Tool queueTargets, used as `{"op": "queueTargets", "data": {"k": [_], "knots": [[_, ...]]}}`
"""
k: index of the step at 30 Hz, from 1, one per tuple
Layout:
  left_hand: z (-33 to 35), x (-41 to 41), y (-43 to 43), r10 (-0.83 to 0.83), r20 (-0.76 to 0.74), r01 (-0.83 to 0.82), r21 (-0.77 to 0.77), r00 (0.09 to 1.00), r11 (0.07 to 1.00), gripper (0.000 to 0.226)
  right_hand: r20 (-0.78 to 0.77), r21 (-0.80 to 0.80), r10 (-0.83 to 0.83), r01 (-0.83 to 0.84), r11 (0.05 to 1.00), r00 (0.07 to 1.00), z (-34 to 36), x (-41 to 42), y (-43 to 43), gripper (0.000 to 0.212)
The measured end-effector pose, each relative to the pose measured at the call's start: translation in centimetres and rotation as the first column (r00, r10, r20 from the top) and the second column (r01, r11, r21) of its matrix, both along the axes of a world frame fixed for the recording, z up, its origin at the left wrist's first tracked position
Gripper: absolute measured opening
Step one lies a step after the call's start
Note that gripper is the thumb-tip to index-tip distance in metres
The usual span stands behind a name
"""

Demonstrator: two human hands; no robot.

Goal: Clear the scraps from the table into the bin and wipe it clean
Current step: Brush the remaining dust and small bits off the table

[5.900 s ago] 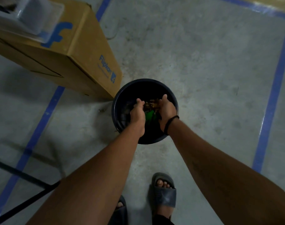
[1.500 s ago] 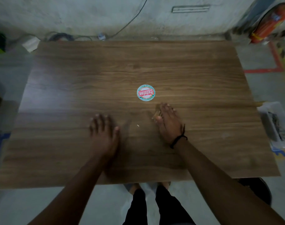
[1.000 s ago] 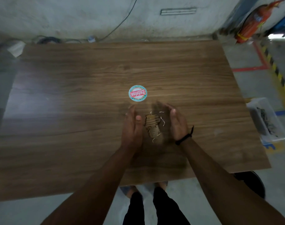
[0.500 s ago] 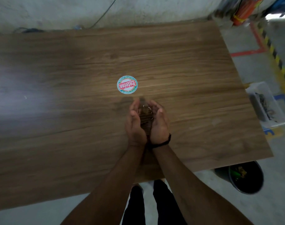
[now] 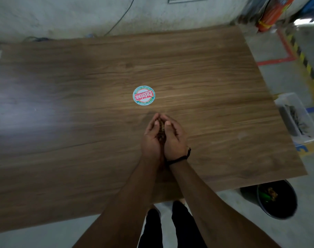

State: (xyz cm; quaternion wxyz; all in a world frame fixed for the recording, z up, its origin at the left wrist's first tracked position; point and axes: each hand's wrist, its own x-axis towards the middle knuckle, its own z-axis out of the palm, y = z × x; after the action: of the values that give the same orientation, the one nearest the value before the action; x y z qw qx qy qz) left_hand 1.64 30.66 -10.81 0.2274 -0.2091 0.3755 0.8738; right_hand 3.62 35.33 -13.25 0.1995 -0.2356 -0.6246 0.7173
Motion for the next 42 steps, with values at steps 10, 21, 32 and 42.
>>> {"op": "queueTargets", "data": {"k": [10, 21, 32, 42], "knots": [[1.8, 0.6, 1.3, -0.045, 0.063, 0.048, -0.049, 0.997, 0.998, 0.037, -0.036, -0.288, -0.045, 0.032, 0.957, 0.998, 1.1, 0.0, 0.7, 0.034], [10.4, 3.6, 7.7, -0.042, -0.158, 0.031, -0.069, 0.987, 0.997, 0.036, -0.122, -0.171, -0.041, 0.02, 0.985, 0.992, 11.6, 3.1, 6.3, 0.032], [18.3, 14.7, 20.0, -0.229, -0.328, 0.175, -0.186, 0.916, 0.967, 0.035, -0.188, -0.227, -0.219, 0.174, 0.958, 0.957, 19.1, 14.9, 18.6, 0.03], [15.5, 35.3, 39.2, -0.485, -0.284, 0.428, -0.24, 0.827, 0.871, 0.032, -0.161, -0.257, -0.512, 0.465, 0.847, 0.844, 16.2, 36.2, 37.0, 0.031]]}}
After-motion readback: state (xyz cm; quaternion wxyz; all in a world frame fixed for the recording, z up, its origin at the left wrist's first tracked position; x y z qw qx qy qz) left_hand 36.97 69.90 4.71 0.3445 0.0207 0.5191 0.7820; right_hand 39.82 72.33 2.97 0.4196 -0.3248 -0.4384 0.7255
